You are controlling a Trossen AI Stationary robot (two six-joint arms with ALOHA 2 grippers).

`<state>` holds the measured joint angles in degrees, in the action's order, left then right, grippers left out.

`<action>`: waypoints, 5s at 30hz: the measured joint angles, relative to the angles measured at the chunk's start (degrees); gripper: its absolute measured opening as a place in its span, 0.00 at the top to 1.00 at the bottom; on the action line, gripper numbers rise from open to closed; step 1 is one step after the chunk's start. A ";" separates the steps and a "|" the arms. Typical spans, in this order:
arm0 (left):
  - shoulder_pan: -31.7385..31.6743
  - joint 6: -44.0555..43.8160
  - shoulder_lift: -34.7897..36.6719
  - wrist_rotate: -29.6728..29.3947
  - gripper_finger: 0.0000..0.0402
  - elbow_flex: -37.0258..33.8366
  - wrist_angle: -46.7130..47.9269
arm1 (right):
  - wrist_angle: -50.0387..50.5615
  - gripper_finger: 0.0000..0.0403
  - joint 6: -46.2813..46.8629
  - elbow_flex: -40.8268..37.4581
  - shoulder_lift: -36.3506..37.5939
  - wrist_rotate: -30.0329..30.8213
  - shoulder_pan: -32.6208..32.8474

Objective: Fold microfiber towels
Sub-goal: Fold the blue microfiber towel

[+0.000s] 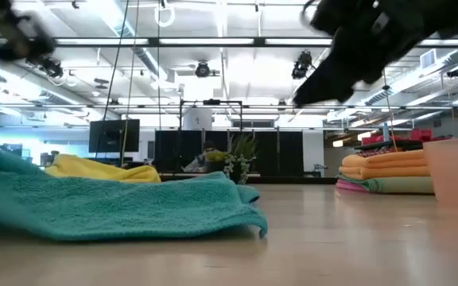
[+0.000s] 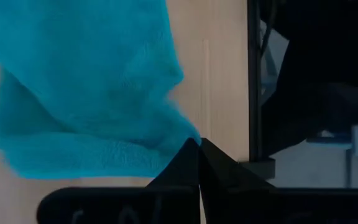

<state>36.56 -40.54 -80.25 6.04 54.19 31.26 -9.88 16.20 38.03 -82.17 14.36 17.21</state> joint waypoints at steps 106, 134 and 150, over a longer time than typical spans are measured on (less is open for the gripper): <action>-10.26 34.77 26.93 -38.67 0.99 14.76 19.26 | 26.10 0.99 -26.81 29.19 14.42 -14.79 -12.77; 20.34 1.42 6.50 -39.76 0.99 -18.52 -18.35 | 22.07 0.99 23.98 26.09 -21.26 13.94 18.00; 3.54 1.47 6.64 -41.20 0.99 -19.87 -1.04 | 30.07 0.99 24.74 23.22 -20.33 8.02 0.80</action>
<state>40.10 -39.07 -73.60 -35.17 34.33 30.22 20.18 40.94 61.25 -102.50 22.38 18.01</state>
